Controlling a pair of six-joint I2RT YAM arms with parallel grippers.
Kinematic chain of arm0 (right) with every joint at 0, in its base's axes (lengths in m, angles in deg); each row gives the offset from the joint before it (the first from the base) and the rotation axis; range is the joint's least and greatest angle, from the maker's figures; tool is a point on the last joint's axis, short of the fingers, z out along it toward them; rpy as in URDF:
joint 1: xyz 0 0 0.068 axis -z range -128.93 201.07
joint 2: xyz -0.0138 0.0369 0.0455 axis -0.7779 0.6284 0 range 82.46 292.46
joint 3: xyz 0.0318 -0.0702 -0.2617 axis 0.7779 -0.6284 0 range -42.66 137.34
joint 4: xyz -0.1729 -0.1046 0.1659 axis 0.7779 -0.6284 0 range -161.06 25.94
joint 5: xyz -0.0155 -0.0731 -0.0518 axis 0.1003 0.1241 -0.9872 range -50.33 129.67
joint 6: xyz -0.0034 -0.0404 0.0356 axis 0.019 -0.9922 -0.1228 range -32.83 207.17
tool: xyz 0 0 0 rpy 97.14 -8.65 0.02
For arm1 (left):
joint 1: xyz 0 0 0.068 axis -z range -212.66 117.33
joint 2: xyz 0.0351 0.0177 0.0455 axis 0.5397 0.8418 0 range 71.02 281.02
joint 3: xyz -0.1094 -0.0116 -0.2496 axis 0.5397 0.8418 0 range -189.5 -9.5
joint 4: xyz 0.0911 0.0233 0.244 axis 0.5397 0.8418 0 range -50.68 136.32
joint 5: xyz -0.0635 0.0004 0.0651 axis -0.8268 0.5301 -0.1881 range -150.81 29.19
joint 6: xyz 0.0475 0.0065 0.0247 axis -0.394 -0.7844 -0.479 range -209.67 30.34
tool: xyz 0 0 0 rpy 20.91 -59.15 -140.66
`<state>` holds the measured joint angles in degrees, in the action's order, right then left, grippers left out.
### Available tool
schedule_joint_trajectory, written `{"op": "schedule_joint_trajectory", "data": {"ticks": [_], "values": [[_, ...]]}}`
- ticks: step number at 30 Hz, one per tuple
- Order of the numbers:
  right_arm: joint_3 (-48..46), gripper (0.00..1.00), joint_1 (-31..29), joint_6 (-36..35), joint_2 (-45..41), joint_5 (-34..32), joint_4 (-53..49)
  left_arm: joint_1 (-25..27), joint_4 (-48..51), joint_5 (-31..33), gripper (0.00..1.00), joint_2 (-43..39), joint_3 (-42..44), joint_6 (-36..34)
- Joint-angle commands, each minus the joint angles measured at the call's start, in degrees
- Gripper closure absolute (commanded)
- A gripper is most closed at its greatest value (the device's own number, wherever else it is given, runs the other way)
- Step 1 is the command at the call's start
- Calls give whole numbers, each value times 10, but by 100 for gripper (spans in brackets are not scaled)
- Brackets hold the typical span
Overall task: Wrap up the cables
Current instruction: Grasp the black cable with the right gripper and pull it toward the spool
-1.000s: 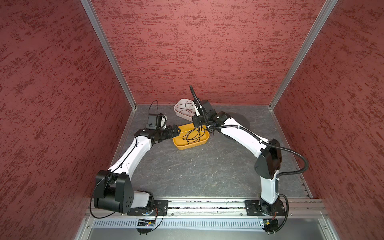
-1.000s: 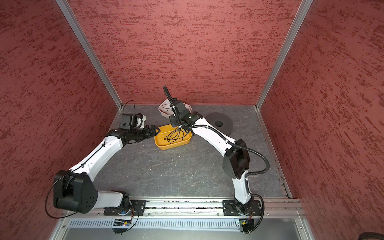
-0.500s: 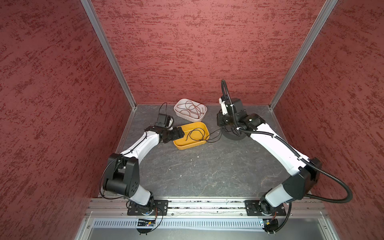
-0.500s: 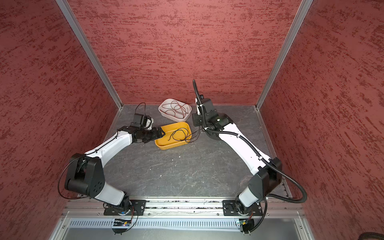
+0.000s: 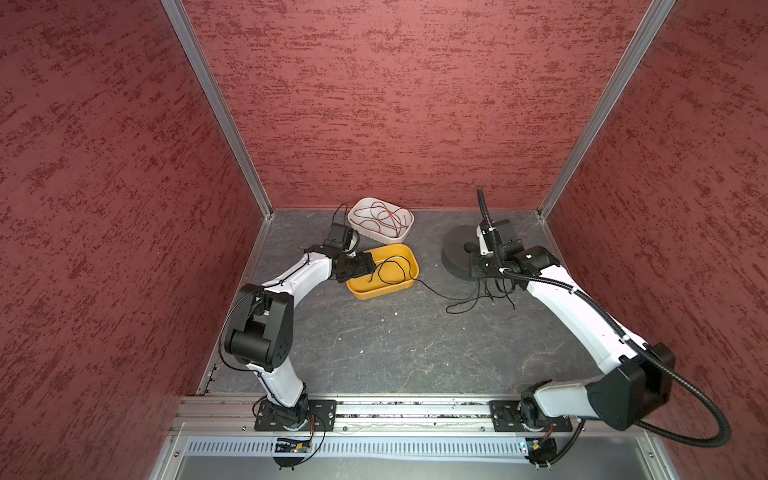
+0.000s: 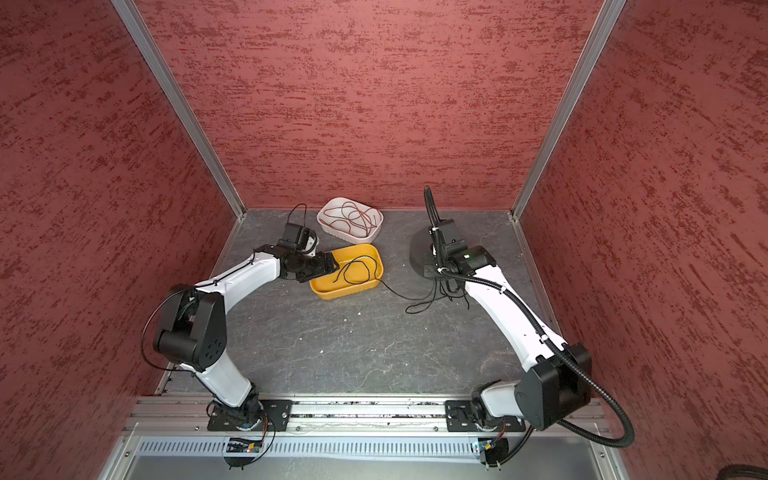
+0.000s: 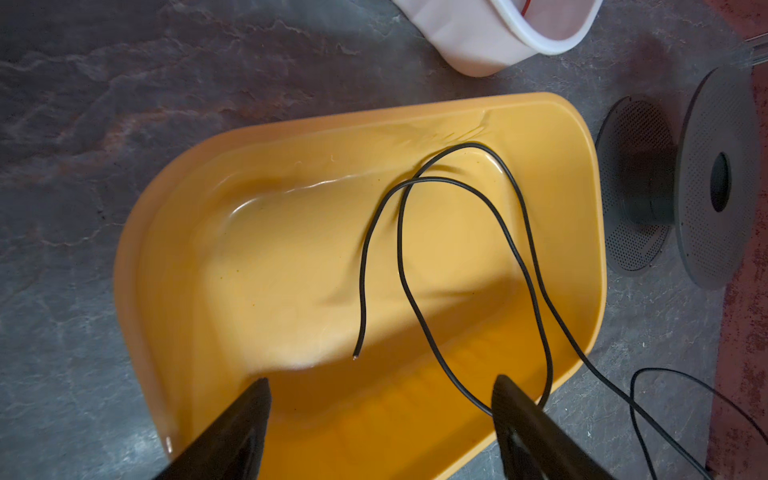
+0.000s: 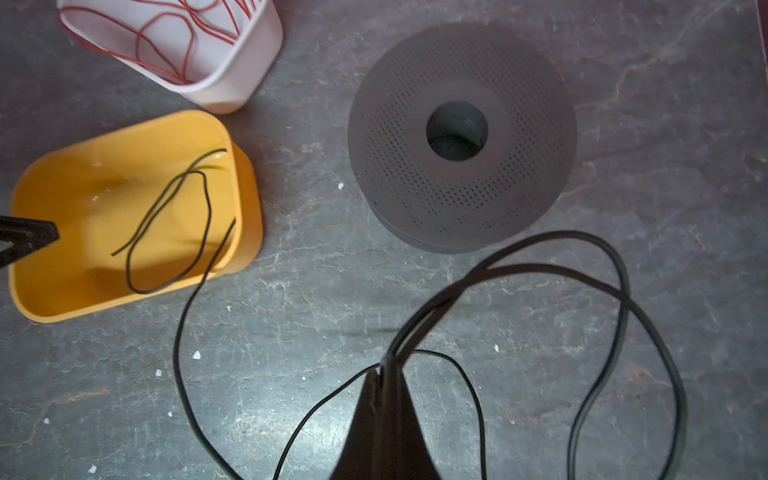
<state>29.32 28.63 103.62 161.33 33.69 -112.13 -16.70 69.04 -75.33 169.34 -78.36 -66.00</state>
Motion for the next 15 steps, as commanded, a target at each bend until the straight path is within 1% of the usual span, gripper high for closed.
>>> {"op": "schedule_joint_trajectory", "data": {"ticks": [1,5,8,15], "values": [[-30,100,1,16,1,20,-7,17,1,-2,18,14,-26,2],[-53,100,1,24,4,37,13,34,0,-13,19,38,-43,5],[-62,100,1,29,7,53,26,42,3,-16,22,55,-53,6],[-62,100,1,24,19,49,41,61,-5,-28,25,88,-64,22]]}}
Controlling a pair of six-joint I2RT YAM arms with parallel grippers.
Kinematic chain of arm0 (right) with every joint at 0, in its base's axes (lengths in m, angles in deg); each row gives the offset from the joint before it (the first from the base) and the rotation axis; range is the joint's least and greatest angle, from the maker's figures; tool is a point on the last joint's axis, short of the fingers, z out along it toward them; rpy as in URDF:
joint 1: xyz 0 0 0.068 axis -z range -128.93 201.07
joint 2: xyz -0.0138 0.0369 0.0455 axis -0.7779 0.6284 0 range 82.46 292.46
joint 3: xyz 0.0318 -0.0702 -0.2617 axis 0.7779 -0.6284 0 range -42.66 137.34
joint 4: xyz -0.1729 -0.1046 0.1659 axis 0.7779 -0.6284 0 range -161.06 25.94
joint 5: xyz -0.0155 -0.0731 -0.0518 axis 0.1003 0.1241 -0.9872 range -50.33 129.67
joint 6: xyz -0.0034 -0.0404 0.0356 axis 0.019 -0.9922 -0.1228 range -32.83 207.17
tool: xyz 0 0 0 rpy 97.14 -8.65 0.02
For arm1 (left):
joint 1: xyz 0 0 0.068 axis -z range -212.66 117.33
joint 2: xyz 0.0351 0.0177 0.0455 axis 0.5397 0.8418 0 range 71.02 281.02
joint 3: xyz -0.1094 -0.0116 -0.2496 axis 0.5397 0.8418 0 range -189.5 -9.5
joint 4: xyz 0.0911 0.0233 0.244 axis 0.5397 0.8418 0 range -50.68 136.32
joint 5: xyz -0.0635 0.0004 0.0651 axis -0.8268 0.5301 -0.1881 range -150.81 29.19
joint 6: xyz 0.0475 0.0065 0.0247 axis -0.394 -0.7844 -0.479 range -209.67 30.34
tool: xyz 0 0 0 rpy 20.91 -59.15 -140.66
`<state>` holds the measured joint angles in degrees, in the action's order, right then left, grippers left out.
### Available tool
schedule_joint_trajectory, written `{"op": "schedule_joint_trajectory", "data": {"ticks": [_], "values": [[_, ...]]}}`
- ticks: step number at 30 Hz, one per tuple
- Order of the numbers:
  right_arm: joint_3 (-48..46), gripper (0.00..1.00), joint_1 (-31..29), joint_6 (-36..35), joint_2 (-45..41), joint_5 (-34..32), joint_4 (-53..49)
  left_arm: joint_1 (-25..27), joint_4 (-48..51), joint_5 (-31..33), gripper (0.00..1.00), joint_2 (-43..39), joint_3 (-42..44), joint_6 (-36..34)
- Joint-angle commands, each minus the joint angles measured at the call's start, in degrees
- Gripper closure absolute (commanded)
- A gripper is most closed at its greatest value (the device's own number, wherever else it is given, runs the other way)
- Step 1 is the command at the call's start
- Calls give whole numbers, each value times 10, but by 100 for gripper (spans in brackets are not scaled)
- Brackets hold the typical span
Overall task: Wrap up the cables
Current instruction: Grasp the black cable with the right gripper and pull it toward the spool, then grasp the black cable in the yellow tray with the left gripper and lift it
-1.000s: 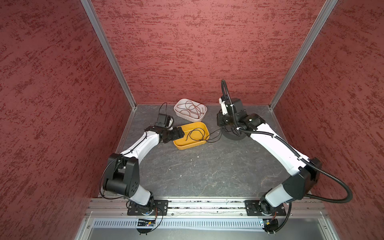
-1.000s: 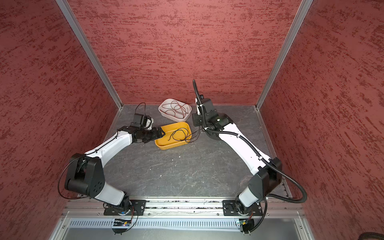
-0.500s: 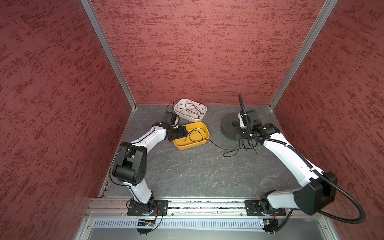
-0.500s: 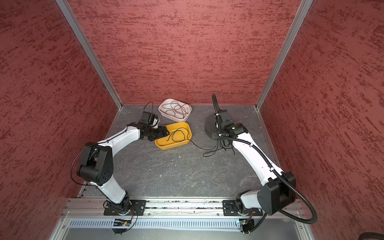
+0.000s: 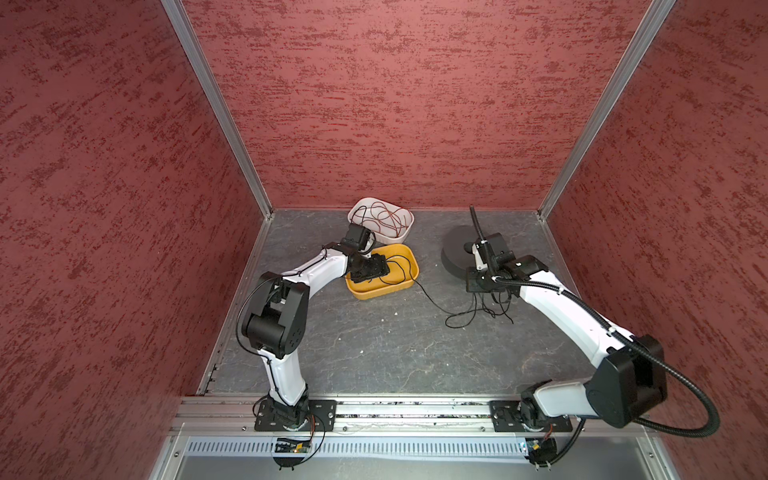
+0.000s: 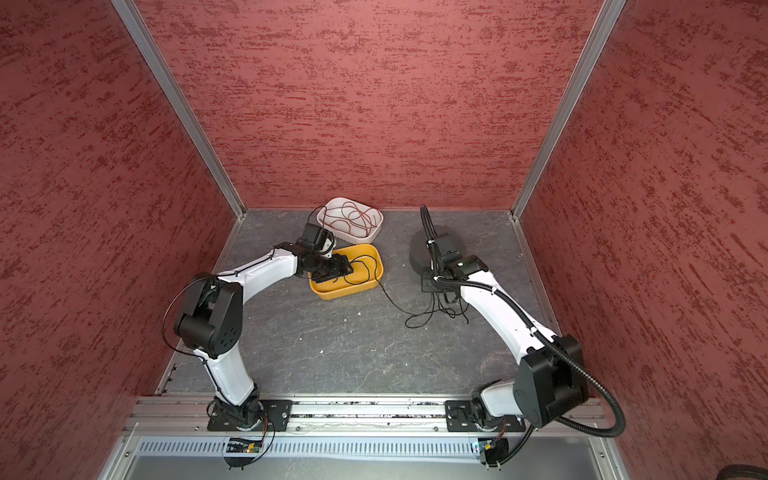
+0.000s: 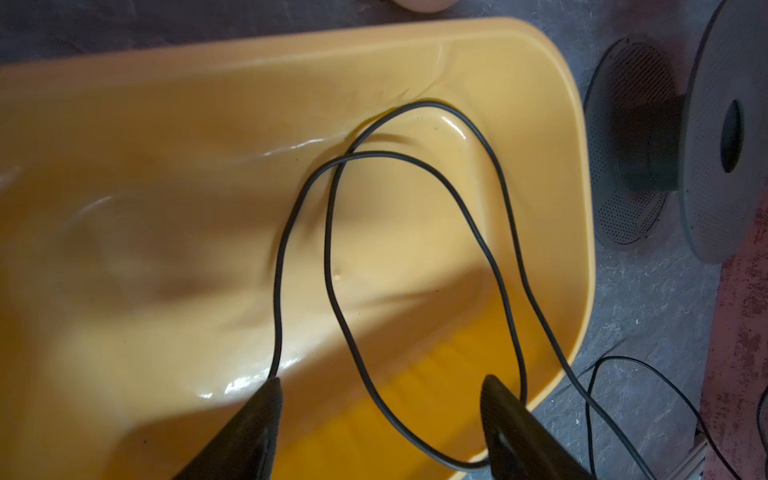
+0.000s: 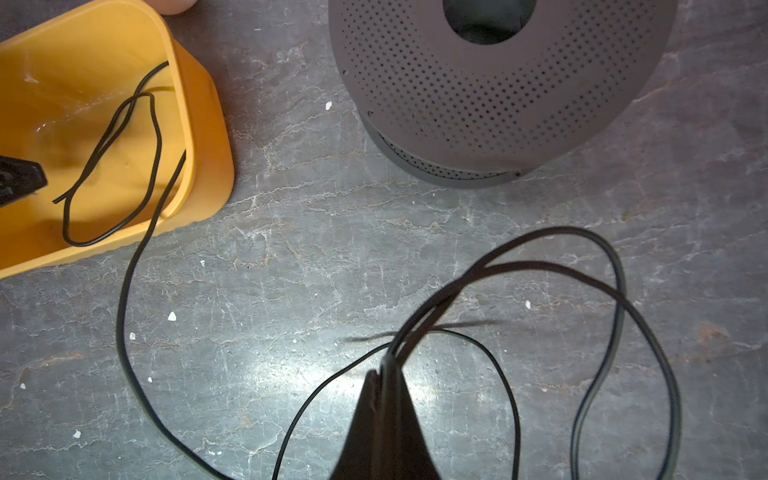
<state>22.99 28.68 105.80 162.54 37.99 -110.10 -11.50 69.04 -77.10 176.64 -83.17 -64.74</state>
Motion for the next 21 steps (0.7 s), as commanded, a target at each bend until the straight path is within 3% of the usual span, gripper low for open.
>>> {"op": "schedule_joint_trajectory", "data": {"ticks": [1,6,12,18,21], "values": [[1,100,1,3,8,8,22,12,-3,-14,25,22,-20,10],[3,100,1,3,9,10,32,22,-1,-19,30,49,-37,13],[0,100,1,4,10,10,41,20,-27,-41,46,81,-45,31],[-4,100,1,4,12,10,50,13,-18,-38,96,96,-76,28],[-1,100,1,2,15,8,51,10,-6,-24,100,80,-94,17]]}}
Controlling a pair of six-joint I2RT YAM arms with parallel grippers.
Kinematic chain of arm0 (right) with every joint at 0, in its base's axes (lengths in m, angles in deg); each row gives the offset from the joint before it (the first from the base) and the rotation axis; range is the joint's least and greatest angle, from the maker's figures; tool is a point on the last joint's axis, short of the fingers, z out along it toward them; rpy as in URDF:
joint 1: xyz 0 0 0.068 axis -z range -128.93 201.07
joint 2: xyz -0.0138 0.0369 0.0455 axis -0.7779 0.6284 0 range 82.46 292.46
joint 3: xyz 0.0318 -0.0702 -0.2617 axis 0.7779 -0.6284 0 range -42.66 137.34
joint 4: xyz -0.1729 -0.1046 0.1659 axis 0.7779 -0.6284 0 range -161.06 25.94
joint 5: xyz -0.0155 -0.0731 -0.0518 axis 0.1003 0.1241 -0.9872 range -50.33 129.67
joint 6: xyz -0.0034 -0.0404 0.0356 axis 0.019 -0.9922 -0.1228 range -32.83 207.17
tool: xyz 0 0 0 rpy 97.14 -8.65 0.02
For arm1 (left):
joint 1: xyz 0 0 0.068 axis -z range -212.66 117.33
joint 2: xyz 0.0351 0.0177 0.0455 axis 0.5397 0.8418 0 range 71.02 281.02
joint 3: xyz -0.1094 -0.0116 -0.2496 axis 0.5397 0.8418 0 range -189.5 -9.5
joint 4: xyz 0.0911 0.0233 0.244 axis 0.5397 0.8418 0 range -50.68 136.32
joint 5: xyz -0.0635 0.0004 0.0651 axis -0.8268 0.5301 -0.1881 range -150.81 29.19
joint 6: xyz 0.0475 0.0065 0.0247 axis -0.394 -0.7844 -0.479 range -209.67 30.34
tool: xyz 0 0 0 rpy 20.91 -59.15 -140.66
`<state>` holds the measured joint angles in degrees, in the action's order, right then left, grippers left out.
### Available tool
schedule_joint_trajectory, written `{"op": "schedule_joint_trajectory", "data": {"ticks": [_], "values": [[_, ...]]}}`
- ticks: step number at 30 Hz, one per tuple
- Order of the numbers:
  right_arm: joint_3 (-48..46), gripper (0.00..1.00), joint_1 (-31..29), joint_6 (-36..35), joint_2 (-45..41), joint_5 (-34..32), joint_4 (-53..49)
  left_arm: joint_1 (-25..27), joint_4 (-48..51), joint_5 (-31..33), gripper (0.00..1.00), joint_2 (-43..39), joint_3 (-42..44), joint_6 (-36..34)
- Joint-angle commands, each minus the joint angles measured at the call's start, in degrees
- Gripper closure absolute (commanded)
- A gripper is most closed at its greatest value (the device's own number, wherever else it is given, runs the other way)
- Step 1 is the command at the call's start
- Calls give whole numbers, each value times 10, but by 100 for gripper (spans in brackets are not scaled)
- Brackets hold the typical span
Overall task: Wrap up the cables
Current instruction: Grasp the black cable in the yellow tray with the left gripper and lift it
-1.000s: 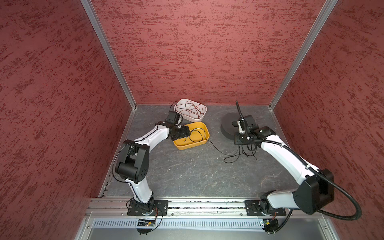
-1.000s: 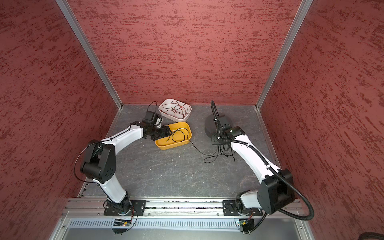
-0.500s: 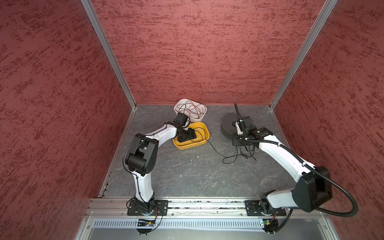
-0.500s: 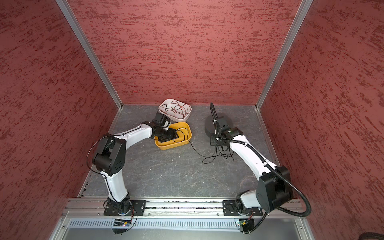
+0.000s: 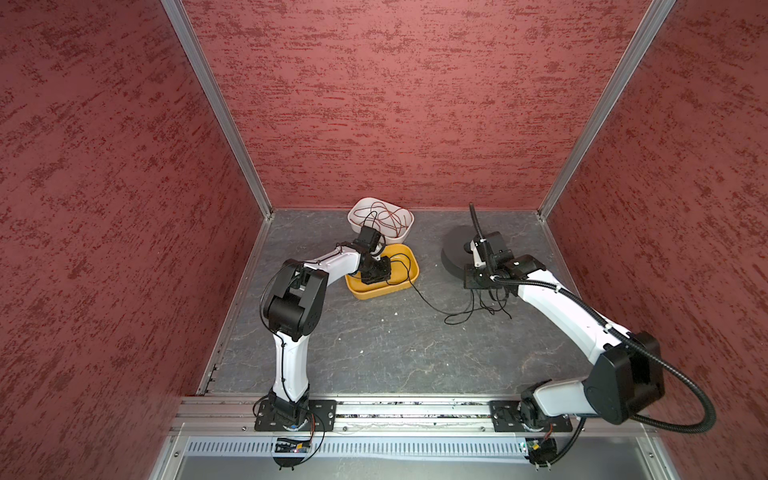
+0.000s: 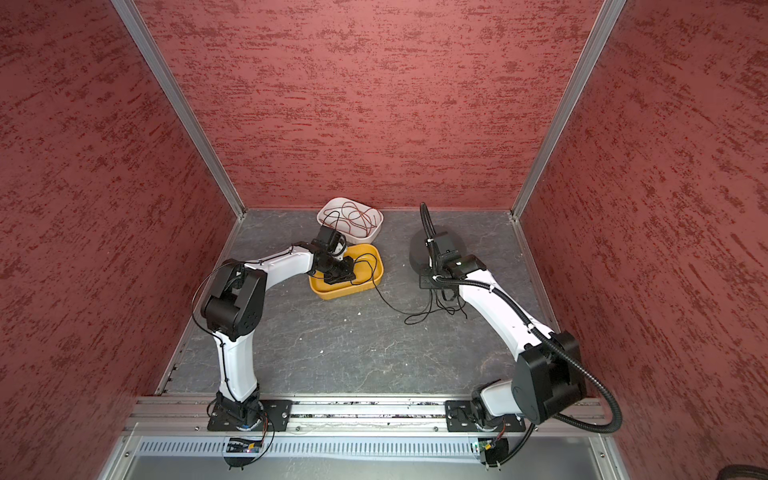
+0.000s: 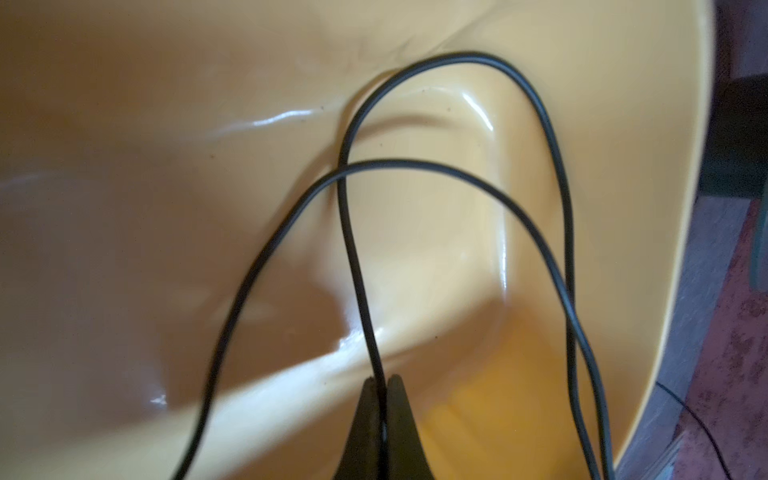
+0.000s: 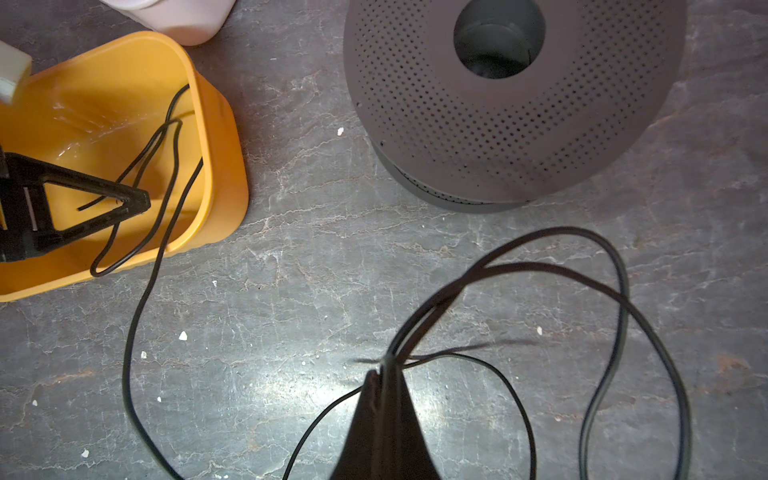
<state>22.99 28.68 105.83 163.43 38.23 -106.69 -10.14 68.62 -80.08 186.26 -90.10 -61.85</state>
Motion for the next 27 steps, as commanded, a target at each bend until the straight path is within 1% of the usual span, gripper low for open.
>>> {"op": "schedule_joint_trajectory", "data": {"ticks": [1,11,16,20,23,27], "values": [[-1,100,1,2,6,3,18,-5,0,10,100,-24,-30,-17],[9,100,1,0,-10,-14,33,12,8,32,100,-130,-37,-72],[25,100,1,-28,-12,-1,15,26,44,55,100,-190,-31,-106],[38,100,1,-40,-5,-12,-20,41,74,55,100,-245,-8,-133],[32,99,1,-34,-6,1,-27,60,100,65,100,-284,20,-150],[15,92,1,-30,6,29,-39,102,107,114,100,-339,84,-176]]}}
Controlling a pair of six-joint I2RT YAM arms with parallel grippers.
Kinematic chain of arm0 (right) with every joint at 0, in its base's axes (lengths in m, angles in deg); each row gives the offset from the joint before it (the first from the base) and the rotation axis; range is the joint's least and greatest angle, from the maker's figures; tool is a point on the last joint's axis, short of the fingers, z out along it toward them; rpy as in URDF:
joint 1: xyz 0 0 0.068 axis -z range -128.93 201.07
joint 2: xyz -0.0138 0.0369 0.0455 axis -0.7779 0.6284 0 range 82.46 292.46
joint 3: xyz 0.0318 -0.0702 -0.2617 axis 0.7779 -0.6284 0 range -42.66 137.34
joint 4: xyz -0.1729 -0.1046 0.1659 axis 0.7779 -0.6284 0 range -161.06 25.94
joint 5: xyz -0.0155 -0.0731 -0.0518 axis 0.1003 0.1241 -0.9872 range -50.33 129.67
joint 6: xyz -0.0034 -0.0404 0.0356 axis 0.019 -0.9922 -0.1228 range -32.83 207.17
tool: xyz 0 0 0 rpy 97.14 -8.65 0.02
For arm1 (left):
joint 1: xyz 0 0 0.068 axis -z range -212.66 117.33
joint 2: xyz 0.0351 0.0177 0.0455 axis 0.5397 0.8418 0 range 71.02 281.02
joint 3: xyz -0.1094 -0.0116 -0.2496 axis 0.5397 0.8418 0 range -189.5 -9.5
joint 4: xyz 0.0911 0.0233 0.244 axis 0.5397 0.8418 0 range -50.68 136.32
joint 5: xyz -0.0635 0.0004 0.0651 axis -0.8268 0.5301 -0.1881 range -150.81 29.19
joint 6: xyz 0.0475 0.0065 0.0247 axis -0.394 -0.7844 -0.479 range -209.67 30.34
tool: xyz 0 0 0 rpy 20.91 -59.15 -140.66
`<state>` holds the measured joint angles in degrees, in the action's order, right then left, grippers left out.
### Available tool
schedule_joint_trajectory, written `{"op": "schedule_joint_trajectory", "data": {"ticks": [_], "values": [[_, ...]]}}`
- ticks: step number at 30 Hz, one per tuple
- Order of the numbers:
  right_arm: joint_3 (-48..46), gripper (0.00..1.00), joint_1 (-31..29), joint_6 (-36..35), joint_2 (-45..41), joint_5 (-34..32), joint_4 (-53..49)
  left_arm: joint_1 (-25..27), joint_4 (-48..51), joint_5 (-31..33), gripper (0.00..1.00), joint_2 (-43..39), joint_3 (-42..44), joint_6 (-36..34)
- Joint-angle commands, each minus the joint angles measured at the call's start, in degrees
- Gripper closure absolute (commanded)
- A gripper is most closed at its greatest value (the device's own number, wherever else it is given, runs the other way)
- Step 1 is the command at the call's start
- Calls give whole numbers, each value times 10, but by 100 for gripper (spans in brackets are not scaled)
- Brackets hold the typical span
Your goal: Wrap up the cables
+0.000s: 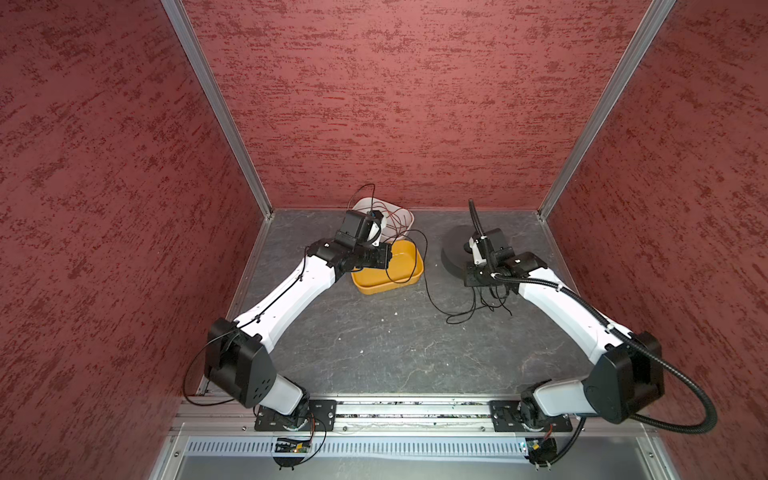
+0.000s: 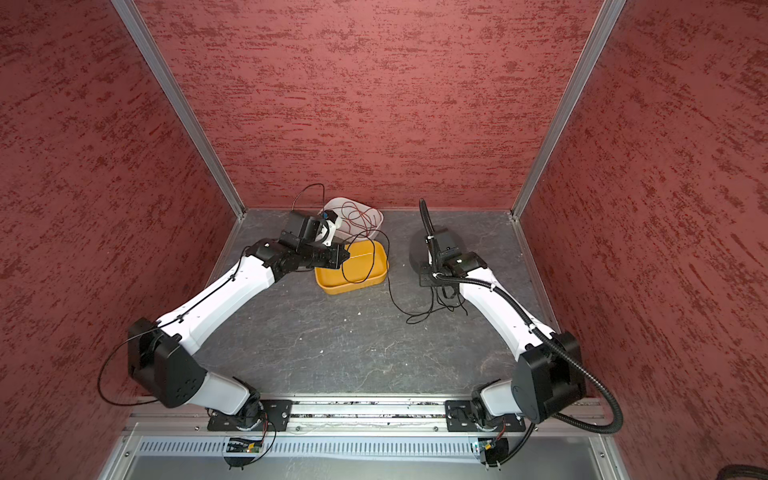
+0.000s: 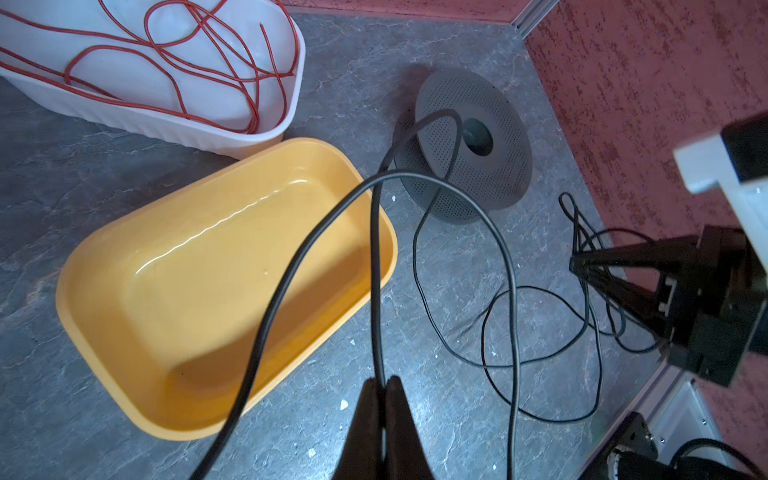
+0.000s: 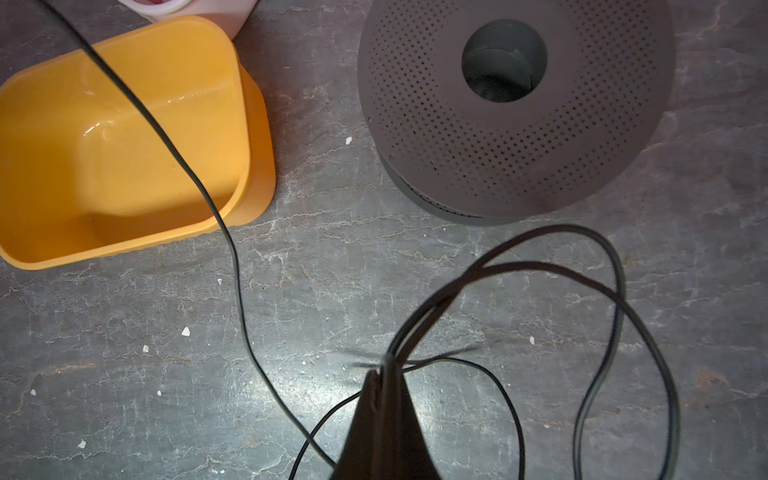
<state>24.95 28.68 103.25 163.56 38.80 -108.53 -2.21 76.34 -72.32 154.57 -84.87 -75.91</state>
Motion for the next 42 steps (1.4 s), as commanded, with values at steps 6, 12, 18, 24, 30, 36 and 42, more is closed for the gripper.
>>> {"op": "schedule_joint_trajectory", "data": {"ticks": [6,12,18,24,30,36,42], "values": [[-22,83,1,-1,34,33,-9,58,-7,92,100,-61,116,-58],[-2,39,1,-22,38,85,22,69,6,114,100,-54,114,-94],[6,31,-20,-54,25,200,89,73,8,124,100,-45,107,-102],[1,29,-41,-69,48,210,103,73,24,120,100,-41,99,-92],[-24,28,-75,-61,55,238,156,67,17,107,100,-56,97,-84],[-35,24,-85,-55,28,144,206,69,17,88,100,-64,96,-113],[17,13,-89,-112,56,118,234,75,29,76,100,-60,83,-133]]}}
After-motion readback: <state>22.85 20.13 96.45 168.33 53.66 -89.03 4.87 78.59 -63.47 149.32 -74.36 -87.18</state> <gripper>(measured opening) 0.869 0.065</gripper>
